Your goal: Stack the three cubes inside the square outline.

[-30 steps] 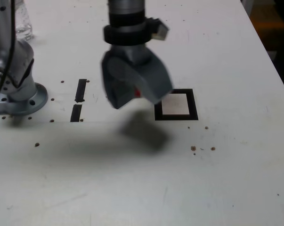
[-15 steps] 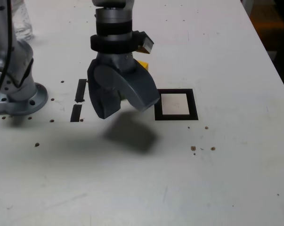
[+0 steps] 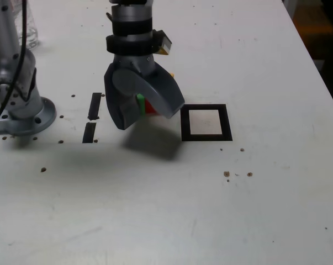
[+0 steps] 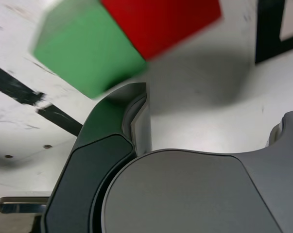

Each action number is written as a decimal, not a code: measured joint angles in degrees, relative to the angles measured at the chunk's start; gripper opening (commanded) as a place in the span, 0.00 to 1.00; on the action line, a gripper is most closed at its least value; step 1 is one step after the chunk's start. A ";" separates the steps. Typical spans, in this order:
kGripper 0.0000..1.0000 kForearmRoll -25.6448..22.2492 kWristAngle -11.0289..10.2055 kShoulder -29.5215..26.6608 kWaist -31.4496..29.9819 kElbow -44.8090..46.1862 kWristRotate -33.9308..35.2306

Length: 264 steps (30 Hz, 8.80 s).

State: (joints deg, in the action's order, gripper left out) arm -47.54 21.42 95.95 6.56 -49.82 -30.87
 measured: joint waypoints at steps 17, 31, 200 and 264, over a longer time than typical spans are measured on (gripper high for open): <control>0.96 -0.06 -3.01 0.04 5.55 0.78 -1.71; 0.96 -0.44 -6.30 0.53 10.43 -0.52 -3.68; 0.23 -15.29 -21.39 21.14 -16.16 -33.84 39.15; 0.87 -28.27 -26.41 11.75 -15.98 -31.65 38.68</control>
State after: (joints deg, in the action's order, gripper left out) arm -75.81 -5.00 107.70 -9.42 -81.47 7.82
